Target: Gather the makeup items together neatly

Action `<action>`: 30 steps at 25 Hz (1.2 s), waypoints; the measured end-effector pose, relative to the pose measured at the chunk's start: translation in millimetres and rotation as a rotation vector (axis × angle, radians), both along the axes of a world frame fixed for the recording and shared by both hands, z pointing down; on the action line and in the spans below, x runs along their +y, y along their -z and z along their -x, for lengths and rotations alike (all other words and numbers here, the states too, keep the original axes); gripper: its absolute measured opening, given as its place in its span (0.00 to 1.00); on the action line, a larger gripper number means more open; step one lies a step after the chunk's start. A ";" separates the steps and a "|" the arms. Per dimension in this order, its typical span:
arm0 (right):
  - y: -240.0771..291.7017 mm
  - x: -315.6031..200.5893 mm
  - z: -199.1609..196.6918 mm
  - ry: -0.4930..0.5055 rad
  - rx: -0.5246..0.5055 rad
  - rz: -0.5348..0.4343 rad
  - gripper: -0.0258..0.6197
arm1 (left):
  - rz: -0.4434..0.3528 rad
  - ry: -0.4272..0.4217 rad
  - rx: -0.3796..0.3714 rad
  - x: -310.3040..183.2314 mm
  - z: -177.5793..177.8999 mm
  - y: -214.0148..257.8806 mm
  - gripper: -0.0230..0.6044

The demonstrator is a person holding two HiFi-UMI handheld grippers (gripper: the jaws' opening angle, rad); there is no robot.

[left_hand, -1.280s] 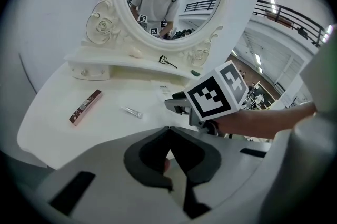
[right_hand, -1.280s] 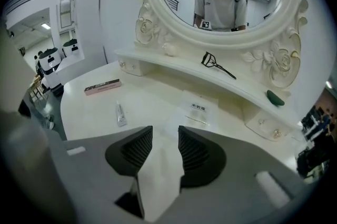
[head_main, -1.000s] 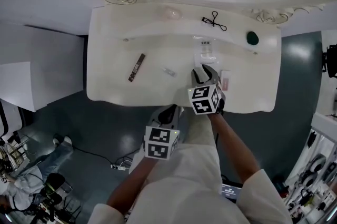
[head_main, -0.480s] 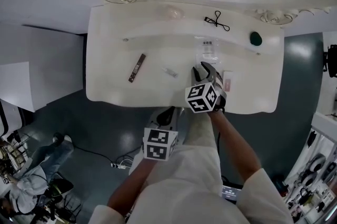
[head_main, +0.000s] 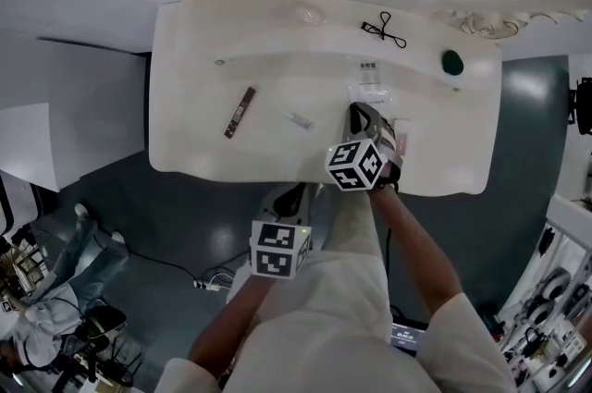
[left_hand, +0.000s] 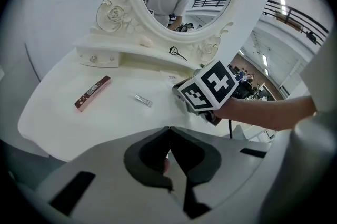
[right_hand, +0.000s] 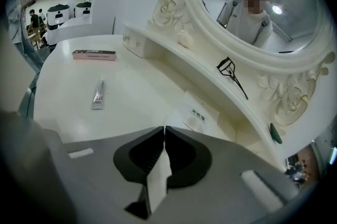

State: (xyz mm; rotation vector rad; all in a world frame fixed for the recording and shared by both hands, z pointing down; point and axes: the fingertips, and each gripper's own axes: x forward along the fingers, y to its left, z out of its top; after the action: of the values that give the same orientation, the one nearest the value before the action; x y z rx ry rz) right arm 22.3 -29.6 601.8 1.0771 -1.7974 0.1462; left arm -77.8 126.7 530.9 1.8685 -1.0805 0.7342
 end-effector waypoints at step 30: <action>64.3 41.7 -0.6 -0.076 -0.181 -0.023 0.04 | -0.069 -0.026 -0.003 -14.9 -3.8 30.9 0.05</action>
State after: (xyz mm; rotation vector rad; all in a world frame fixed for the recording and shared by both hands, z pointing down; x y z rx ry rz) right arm 22.9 12.1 537.5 1.1808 -1.9233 0.2776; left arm -74.0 111.8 500.0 1.9432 -1.0984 0.7232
